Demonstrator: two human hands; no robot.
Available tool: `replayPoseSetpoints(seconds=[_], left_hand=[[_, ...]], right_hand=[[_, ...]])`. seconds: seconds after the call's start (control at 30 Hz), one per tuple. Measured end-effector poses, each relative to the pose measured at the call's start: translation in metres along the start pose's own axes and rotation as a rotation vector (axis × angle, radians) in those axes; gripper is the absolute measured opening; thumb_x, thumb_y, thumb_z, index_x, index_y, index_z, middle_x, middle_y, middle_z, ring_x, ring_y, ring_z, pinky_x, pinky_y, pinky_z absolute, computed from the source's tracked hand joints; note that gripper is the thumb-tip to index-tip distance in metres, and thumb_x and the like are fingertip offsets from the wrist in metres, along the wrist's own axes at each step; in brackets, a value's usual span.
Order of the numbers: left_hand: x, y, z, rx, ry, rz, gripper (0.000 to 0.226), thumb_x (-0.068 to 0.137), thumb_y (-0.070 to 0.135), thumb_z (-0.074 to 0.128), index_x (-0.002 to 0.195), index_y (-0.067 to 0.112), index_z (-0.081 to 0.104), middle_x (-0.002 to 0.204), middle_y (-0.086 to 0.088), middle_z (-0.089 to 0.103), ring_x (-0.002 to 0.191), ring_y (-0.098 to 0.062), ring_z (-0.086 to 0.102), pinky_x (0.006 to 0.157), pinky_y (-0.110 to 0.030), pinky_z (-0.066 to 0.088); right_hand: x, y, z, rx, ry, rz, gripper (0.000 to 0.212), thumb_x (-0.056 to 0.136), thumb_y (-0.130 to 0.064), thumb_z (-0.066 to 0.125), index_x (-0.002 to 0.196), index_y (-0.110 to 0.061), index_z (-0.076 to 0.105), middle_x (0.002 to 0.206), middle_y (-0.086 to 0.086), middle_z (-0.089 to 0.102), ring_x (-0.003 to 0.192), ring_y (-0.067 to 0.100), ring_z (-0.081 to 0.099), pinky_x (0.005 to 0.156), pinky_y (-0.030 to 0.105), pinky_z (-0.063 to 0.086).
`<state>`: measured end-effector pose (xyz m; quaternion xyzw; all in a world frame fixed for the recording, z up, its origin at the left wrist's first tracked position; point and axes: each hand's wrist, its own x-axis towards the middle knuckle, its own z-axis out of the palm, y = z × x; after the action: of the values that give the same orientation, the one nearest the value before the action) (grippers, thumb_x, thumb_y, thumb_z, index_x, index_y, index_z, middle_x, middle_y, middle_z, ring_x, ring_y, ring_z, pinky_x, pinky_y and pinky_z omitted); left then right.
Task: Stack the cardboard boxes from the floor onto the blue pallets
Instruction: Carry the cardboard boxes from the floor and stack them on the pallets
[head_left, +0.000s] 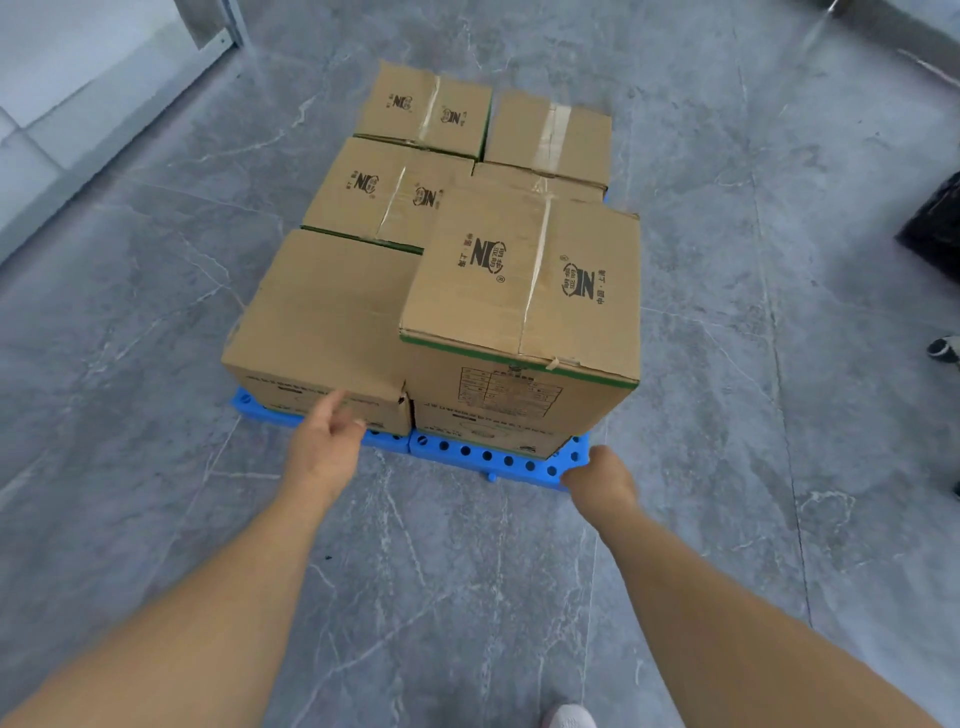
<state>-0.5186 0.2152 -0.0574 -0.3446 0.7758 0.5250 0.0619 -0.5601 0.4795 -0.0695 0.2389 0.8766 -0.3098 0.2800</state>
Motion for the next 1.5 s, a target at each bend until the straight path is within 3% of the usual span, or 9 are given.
replayPoseSetpoints(seconds=[0.1, 0.33, 0.5, 0.7, 0.9, 1.1, 1.23, 1.37, 1.5], left_hand=[[0.008, 0.009, -0.009, 0.024, 0.0, 0.015, 0.051, 0.094, 0.019, 0.05, 0.143, 0.02, 0.034, 0.139, -0.005, 0.048, 0.127, -0.02, 0.044, 0.103, -0.031, 0.03], [0.041, 0.042, -0.005, -0.03, -0.014, 0.2, 0.054, 0.089, 0.059, 0.038, 0.137, 0.034, 0.041, 0.14, 0.004, 0.047, 0.127, -0.02, 0.043, 0.102, -0.037, 0.032], [0.038, 0.07, 0.006, 0.046, -0.152, 0.258, 0.083, 0.076, 0.081, 0.019, 0.139, 0.031, 0.039, 0.144, 0.0, 0.042, 0.132, -0.024, 0.038, 0.109, -0.053, 0.026], [0.032, 0.069, 0.018, 0.073, -0.283, 0.31, 0.08, 0.08, 0.078, 0.017, 0.145, 0.033, 0.025, 0.151, -0.002, 0.031, 0.135, -0.025, 0.034, 0.111, -0.055, 0.022], [0.033, 0.065, 0.021, 0.09, -0.282, 0.287, 0.08, 0.083, 0.076, 0.018, 0.146, 0.028, 0.024, 0.152, -0.004, 0.028, 0.136, -0.026, 0.031, 0.11, -0.055, 0.024], [0.032, 0.062, 0.02, 0.02, -0.211, 0.295, 0.078, 0.083, 0.075, 0.017, 0.146, 0.029, 0.023, 0.152, -0.003, 0.028, 0.137, -0.025, 0.029, 0.111, -0.054, 0.024], [0.021, 0.024, 0.029, -0.068, -0.081, 0.24, 0.075, 0.083, 0.075, 0.019, 0.139, 0.029, 0.038, 0.145, -0.003, 0.041, 0.132, -0.027, 0.039, 0.11, -0.052, 0.027], [0.016, -0.019, 0.03, -0.155, 0.065, 0.221, 0.034, 0.089, 0.06, 0.04, 0.084, 0.031, 0.058, 0.096, 0.004, 0.061, 0.099, -0.019, 0.056, 0.091, -0.04, 0.046], [0.017, -0.049, 0.005, -0.141, 0.166, 0.194, 0.04, 0.087, 0.047, 0.055, 0.118, 0.021, 0.058, 0.106, 0.007, 0.06, 0.093, -0.006, 0.052, 0.08, -0.022, 0.035]], right_hand=[[0.003, -0.01, -0.004, 0.007, 0.014, -0.005, 0.027, 0.087, -0.006, 0.046, 0.114, -0.009, 0.046, 0.077, 0.004, 0.047, 0.065, 0.02, 0.05, 0.051, 0.028, 0.038], [0.026, -0.017, -0.013, -0.104, 0.037, -0.058, 0.011, 0.089, -0.005, 0.041, 0.086, -0.006, 0.051, 0.069, 0.006, 0.051, 0.057, 0.018, 0.046, 0.048, 0.025, 0.034], [0.02, -0.008, -0.039, 0.17, 0.218, -0.053, 0.015, 0.092, -0.003, 0.039, 0.08, -0.005, 0.047, 0.076, 0.011, 0.046, 0.067, 0.023, 0.047, 0.056, 0.03, 0.038], [0.006, -0.006, -0.039, 0.295, 0.261, -0.133, 0.041, 0.091, 0.001, 0.034, 0.129, -0.001, 0.049, 0.13, 0.017, 0.053, 0.118, 0.034, 0.051, 0.096, 0.043, 0.044], [0.002, -0.008, -0.032, 0.319, 0.207, -0.256, 0.045, 0.093, -0.003, 0.032, 0.134, -0.017, 0.047, 0.118, 0.005, 0.058, 0.076, 0.015, 0.051, 0.07, 0.031, 0.046], [0.001, -0.008, -0.029, 0.308, 0.252, -0.221, 0.046, 0.093, -0.004, 0.033, 0.138, -0.014, 0.039, 0.116, 0.006, 0.055, 0.078, 0.015, 0.052, 0.06, 0.025, 0.041], [-0.001, 0.007, 0.008, 0.121, 0.175, -0.073, 0.017, 0.092, -0.008, 0.034, 0.102, -0.007, 0.048, 0.081, 0.001, 0.048, 0.064, 0.015, 0.049, 0.049, 0.026, 0.036], [0.002, -0.001, 0.063, -0.221, -0.018, -0.162, 0.028, 0.091, -0.006, 0.039, 0.065, -0.011, 0.033, 0.067, 0.001, 0.037, 0.056, 0.012, 0.036, 0.043, 0.024, 0.025], [-0.011, -0.037, 0.103, -0.394, -0.229, -0.288, 0.022, 0.092, -0.012, 0.04, 0.07, -0.013, 0.036, 0.074, 0.002, 0.04, 0.069, 0.017, 0.042, 0.049, 0.026, 0.03]])
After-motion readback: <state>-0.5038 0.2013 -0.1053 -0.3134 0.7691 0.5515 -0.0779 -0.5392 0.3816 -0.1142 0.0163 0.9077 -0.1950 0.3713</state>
